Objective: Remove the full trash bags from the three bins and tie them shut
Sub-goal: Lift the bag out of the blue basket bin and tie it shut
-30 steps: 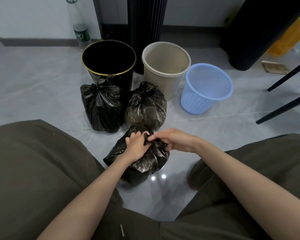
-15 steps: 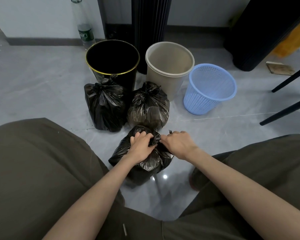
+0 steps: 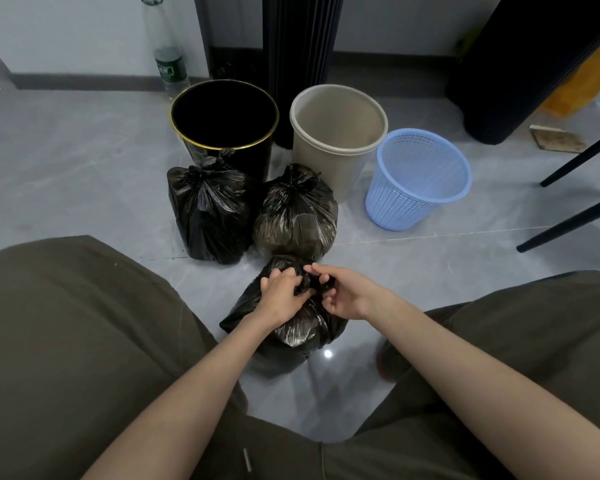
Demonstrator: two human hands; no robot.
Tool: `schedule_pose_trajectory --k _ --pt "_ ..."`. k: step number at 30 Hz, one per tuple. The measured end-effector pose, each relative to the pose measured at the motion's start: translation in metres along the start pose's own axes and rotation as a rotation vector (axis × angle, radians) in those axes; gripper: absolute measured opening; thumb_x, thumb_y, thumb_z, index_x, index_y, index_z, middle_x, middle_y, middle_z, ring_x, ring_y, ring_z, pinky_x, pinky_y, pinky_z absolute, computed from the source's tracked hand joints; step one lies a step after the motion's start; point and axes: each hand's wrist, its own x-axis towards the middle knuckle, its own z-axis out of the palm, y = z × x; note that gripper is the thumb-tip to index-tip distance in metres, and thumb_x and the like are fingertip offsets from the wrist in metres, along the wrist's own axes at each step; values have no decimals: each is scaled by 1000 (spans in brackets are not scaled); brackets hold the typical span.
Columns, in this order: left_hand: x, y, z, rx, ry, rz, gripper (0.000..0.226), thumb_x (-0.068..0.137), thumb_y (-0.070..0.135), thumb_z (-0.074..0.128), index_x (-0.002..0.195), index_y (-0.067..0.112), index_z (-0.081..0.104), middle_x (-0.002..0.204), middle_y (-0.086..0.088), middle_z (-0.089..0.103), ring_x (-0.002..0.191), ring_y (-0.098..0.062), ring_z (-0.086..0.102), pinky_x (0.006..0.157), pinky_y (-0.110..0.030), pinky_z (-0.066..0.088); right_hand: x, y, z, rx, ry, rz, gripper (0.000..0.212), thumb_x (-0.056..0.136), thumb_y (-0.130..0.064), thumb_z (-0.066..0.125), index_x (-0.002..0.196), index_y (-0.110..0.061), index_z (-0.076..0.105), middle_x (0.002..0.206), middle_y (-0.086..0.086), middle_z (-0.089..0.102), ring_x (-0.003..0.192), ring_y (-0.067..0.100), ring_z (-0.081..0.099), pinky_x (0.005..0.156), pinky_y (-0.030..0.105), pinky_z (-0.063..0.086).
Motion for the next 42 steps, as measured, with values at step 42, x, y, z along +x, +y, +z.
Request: schedule_pose_trajectory --k 42 --pt "9 -16 -42 -2023 232 -829 40 100 12 24 64 17 40 36 5 31 51 -8 14 49 -23 19 19 41 25 -1026 177 -640 33 101 -23 42 123 -8 61 129 6 57 123 22 48 104 27 32"
